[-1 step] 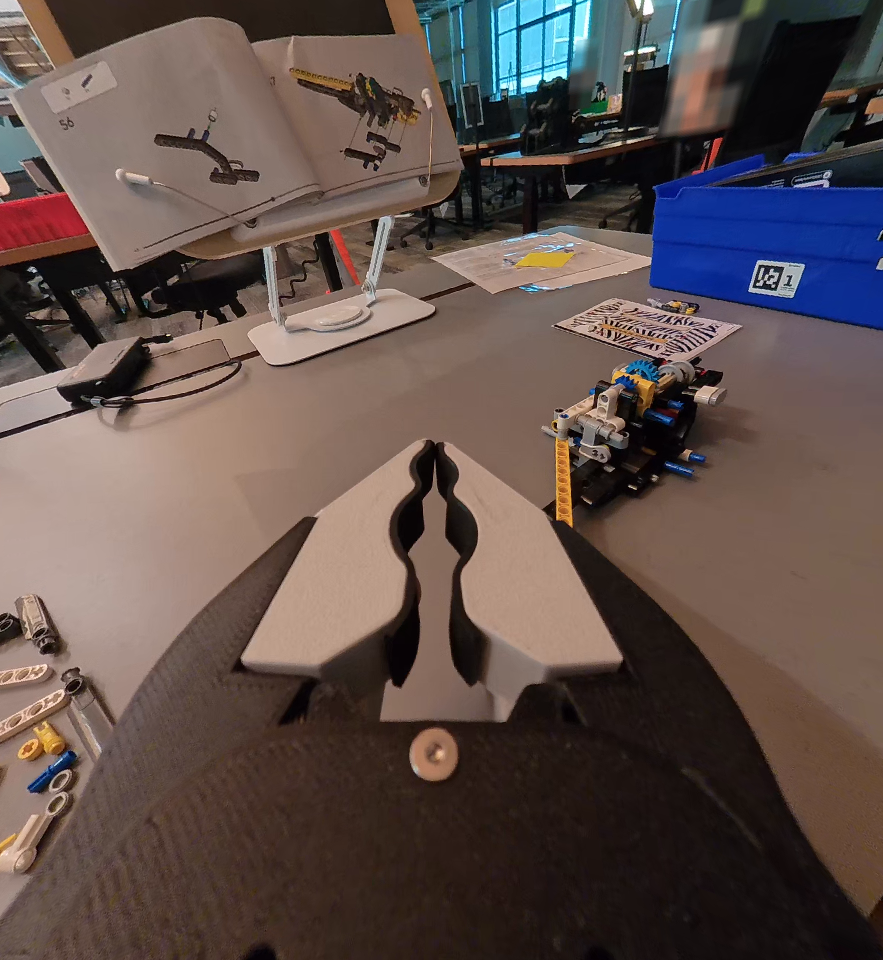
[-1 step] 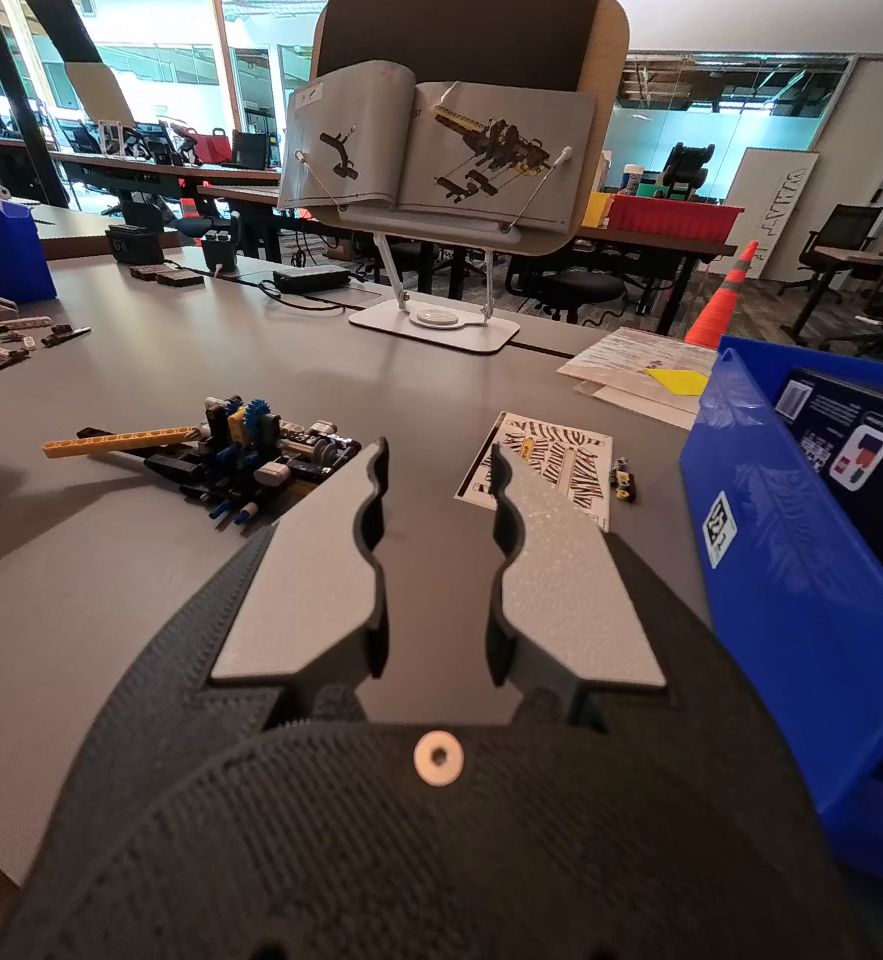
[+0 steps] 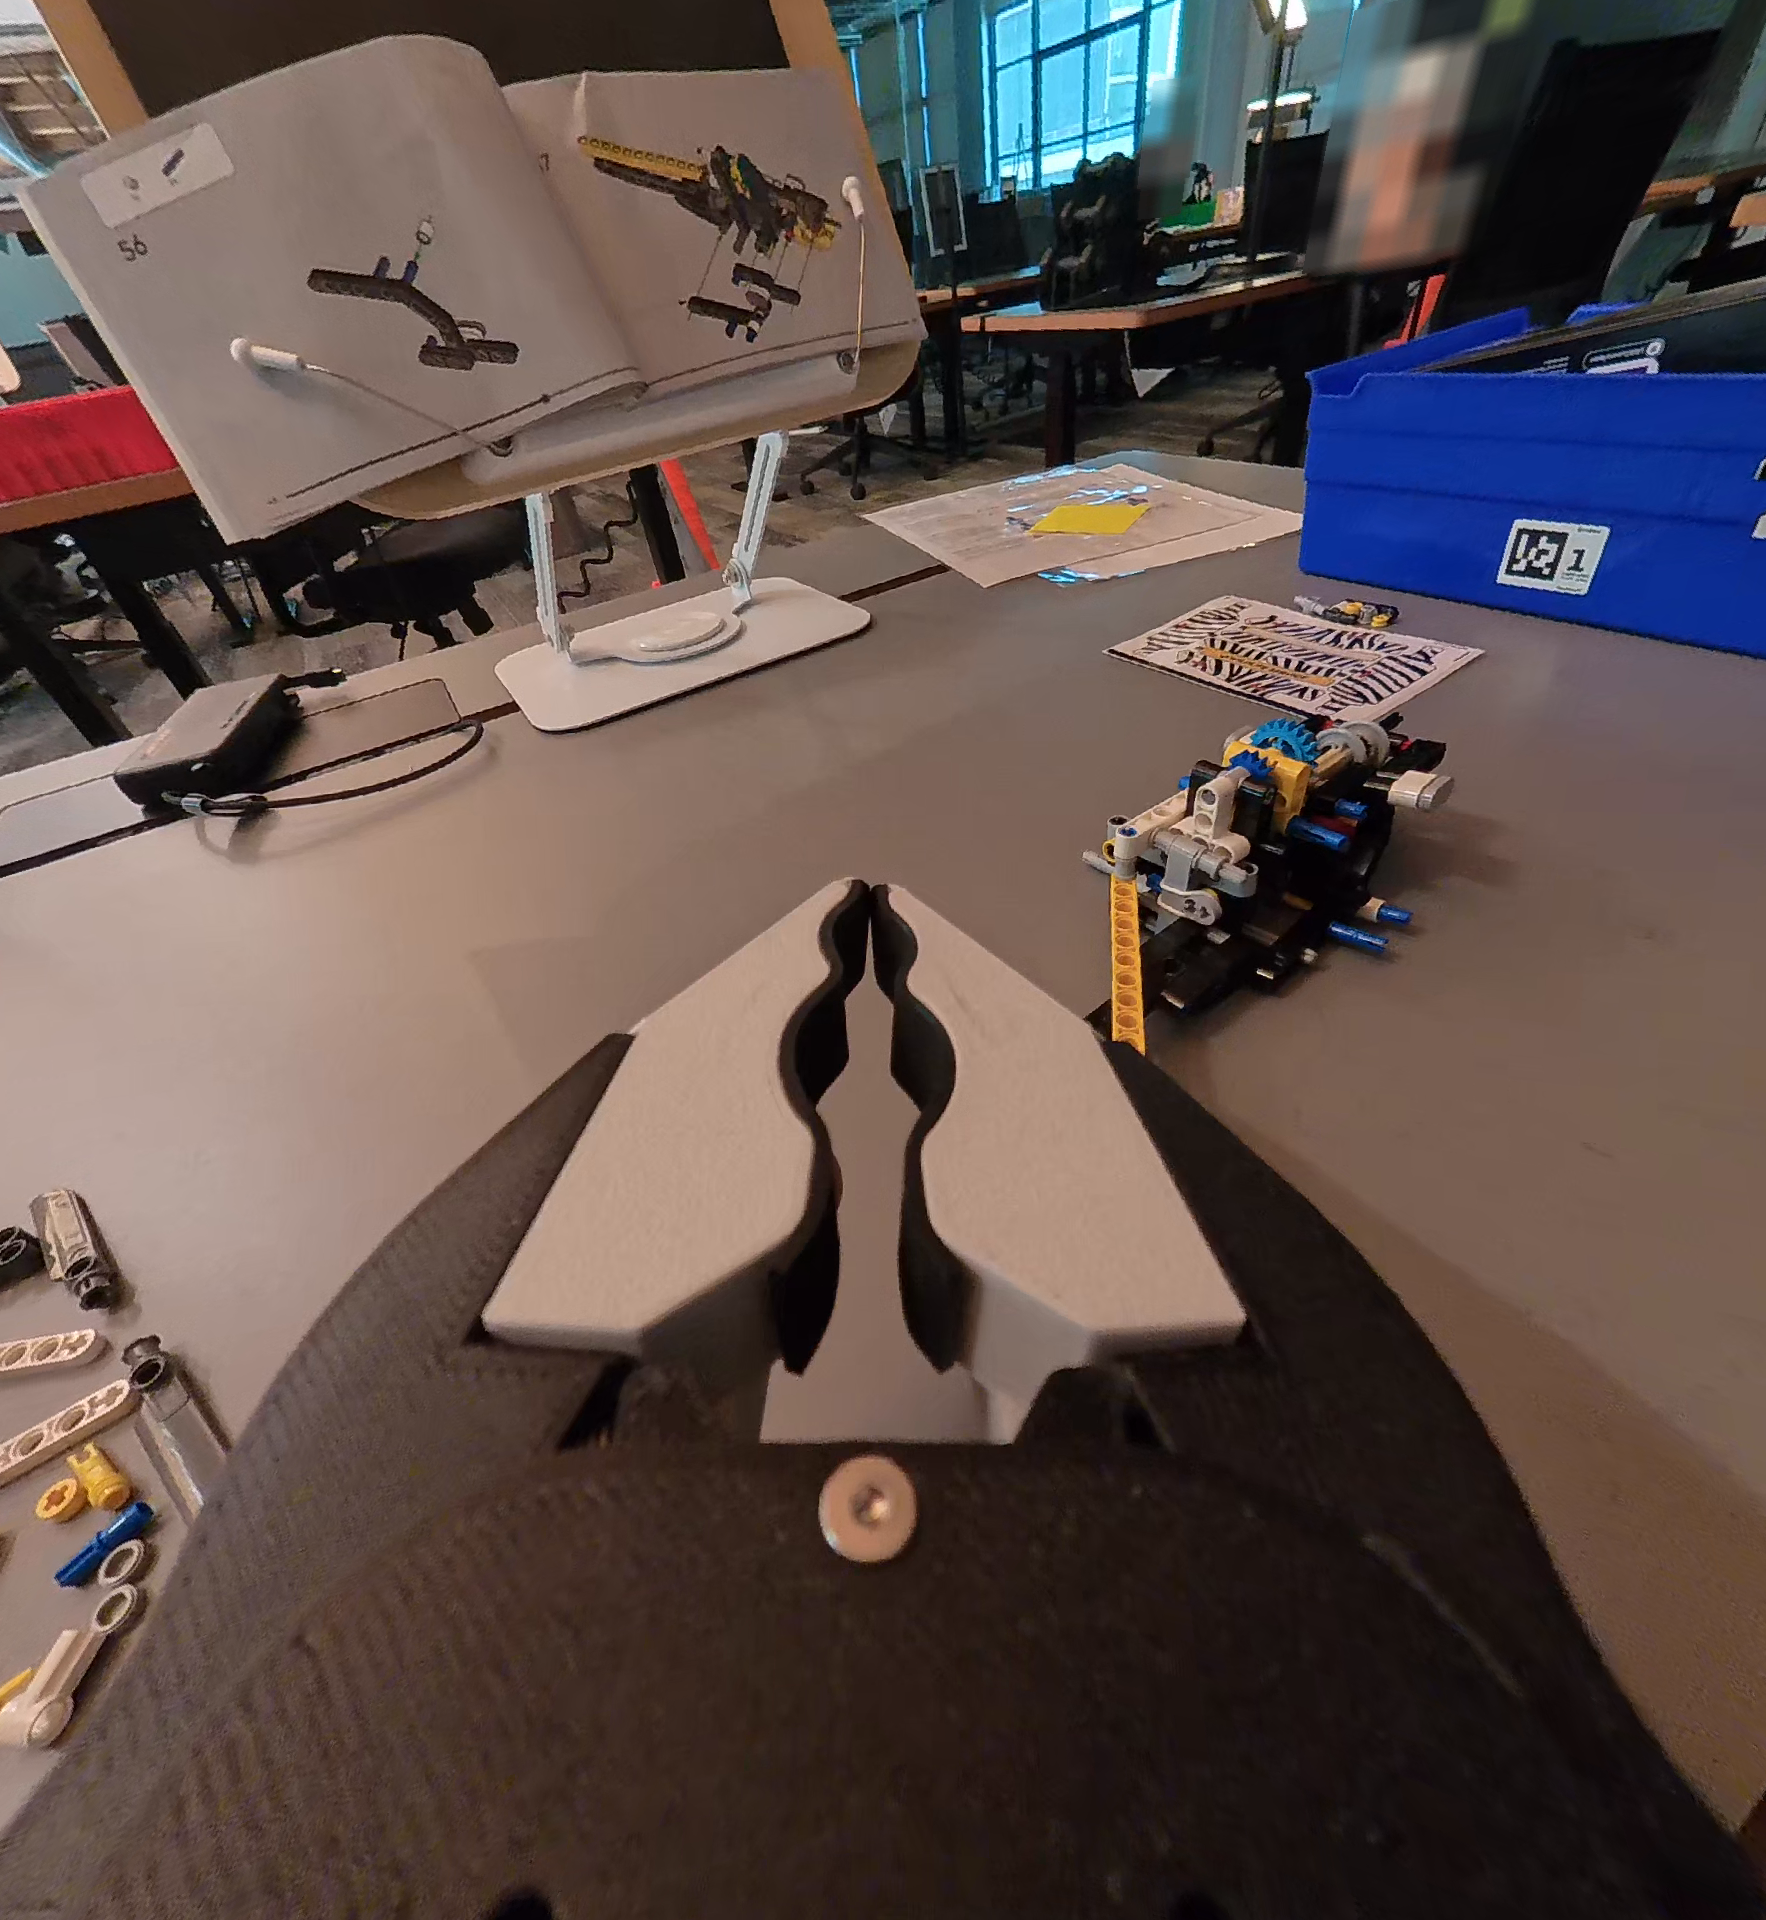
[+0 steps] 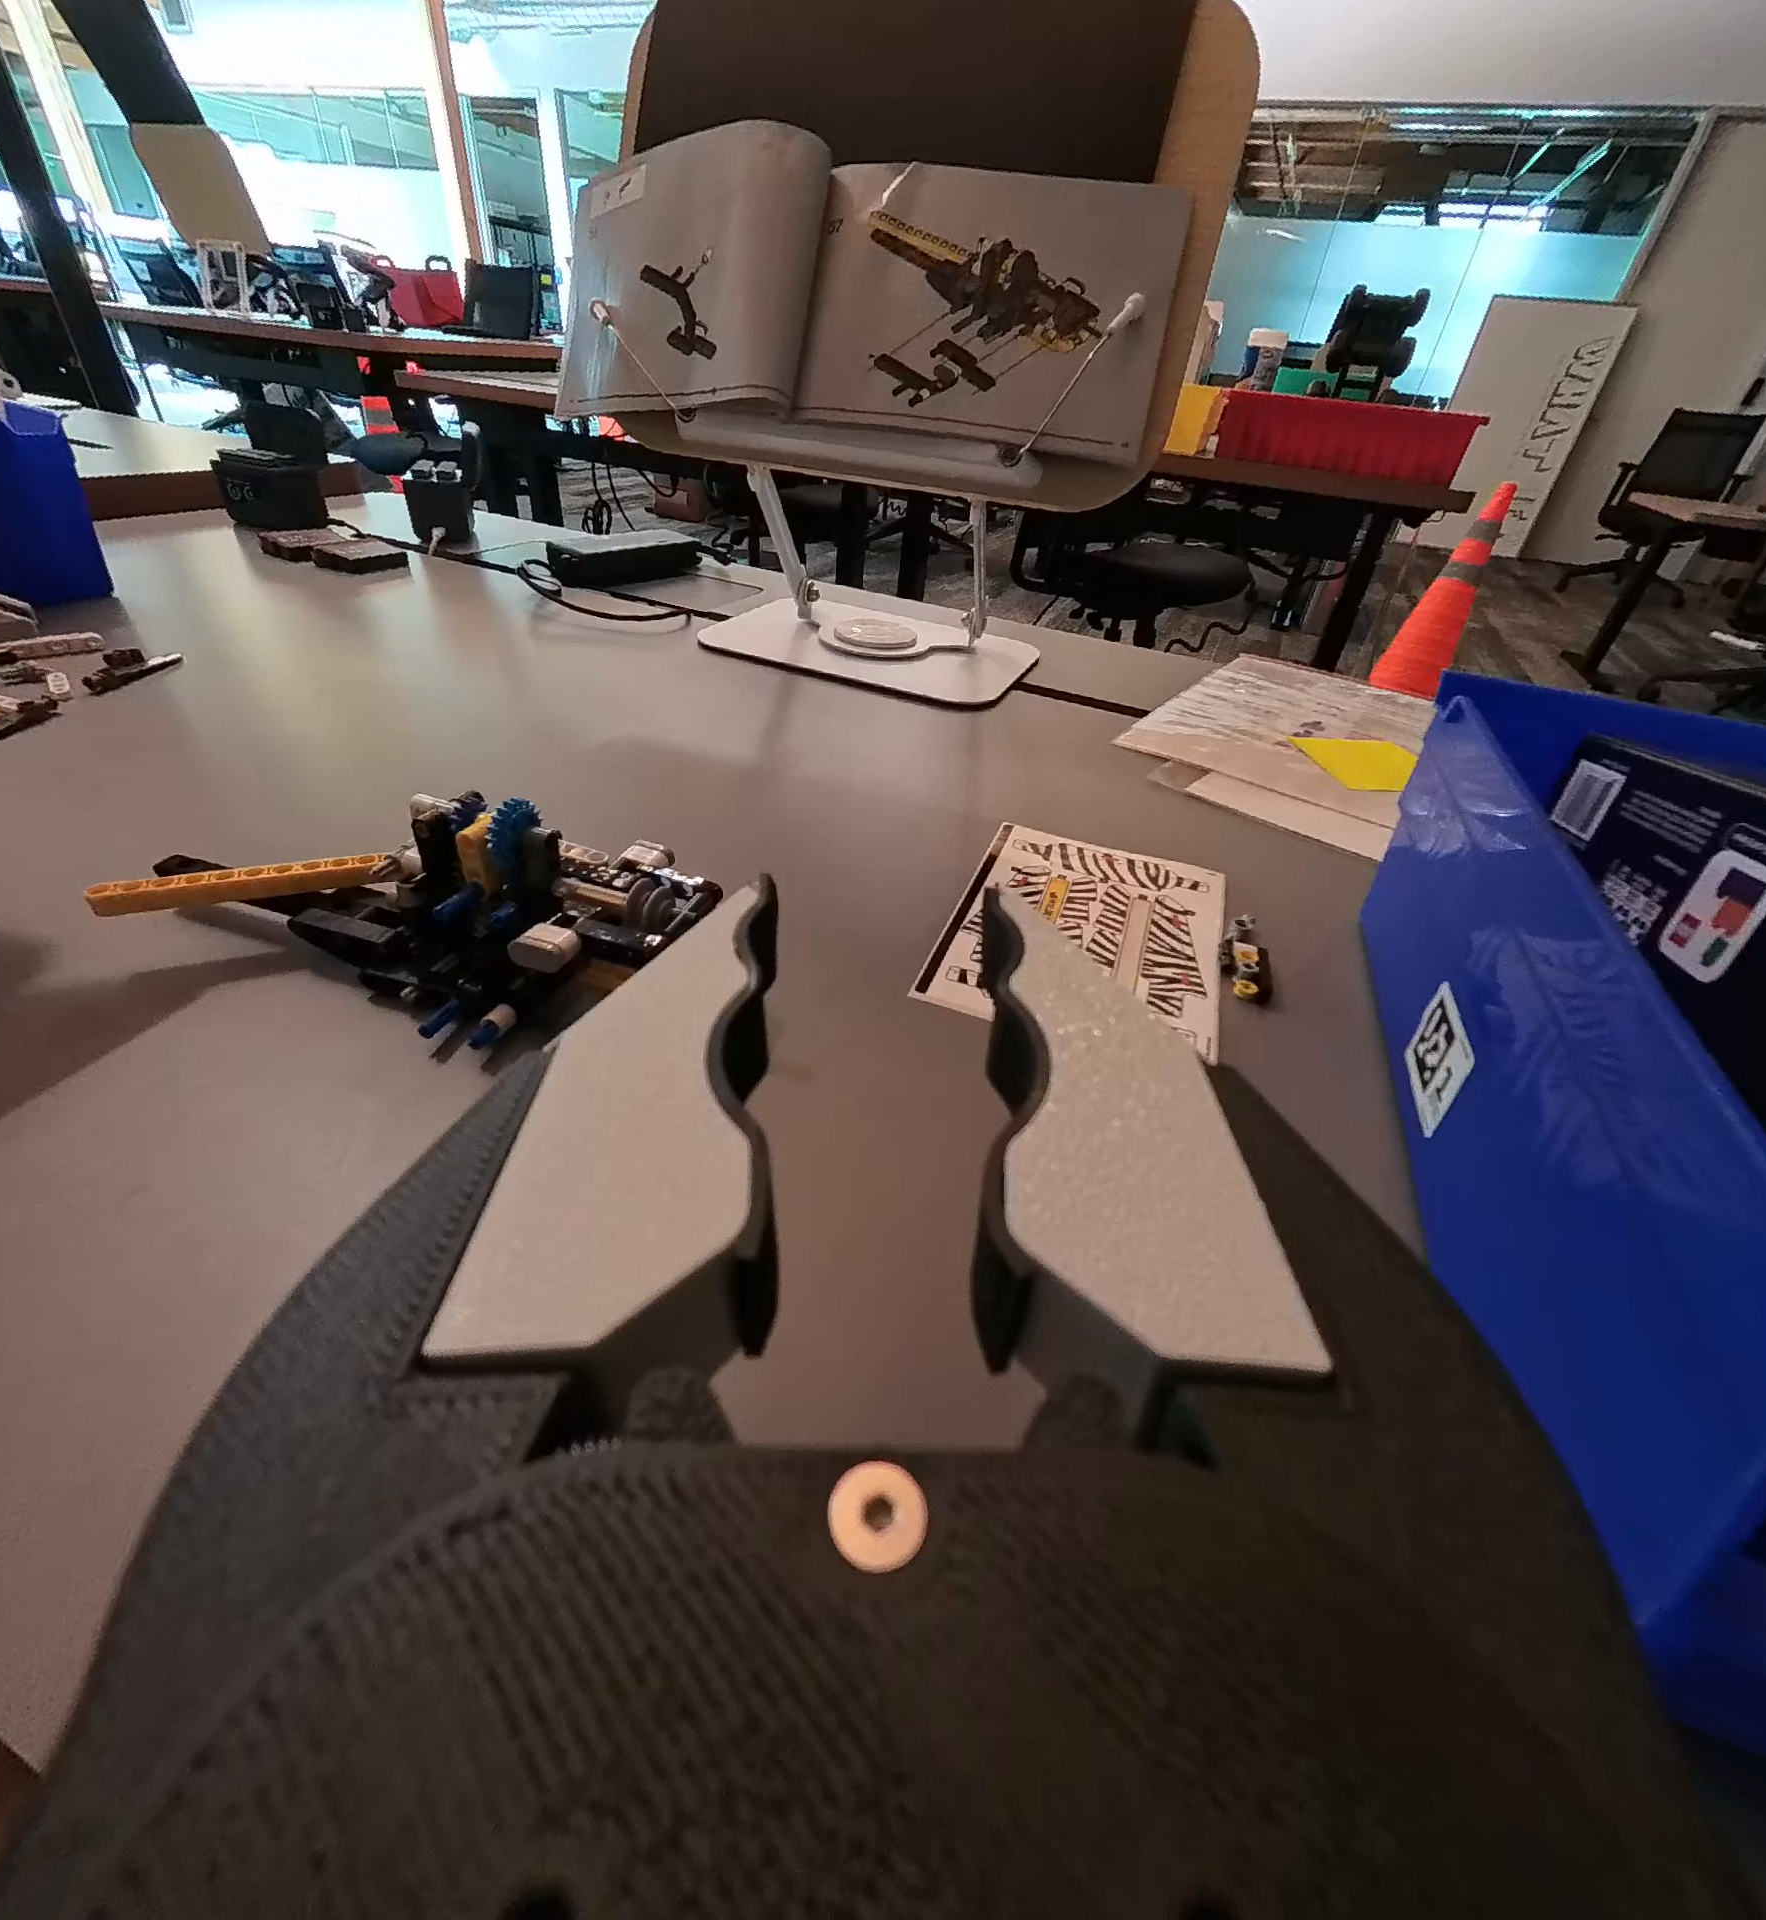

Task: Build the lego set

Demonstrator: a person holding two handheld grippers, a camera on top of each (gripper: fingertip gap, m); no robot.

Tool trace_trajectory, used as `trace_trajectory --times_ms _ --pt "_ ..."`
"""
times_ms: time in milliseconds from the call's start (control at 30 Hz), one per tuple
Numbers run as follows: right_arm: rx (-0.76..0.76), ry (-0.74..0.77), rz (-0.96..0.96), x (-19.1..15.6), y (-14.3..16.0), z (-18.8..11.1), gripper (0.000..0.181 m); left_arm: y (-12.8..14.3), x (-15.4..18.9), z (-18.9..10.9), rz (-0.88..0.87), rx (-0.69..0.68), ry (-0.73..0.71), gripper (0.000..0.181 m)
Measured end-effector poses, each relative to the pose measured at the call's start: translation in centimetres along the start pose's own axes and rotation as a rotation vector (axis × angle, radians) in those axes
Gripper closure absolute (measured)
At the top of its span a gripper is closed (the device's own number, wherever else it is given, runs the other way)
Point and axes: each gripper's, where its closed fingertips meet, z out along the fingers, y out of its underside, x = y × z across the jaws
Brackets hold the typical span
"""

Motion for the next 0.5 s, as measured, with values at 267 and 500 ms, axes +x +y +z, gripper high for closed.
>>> trace_trajectory --times_ms 267,500 --pt "-0.002 -0.001 -0.004 -0.06 0.03 0.02 0.143 0.01 0.08 0.01 0.010 -0.001 0.001 0.181" --pt "-0.002 -0.002 -0.005 -0.07 0.03 0.03 0.143 0.03 0.19 0.02 0.020 -0.004 0.003 0.181"
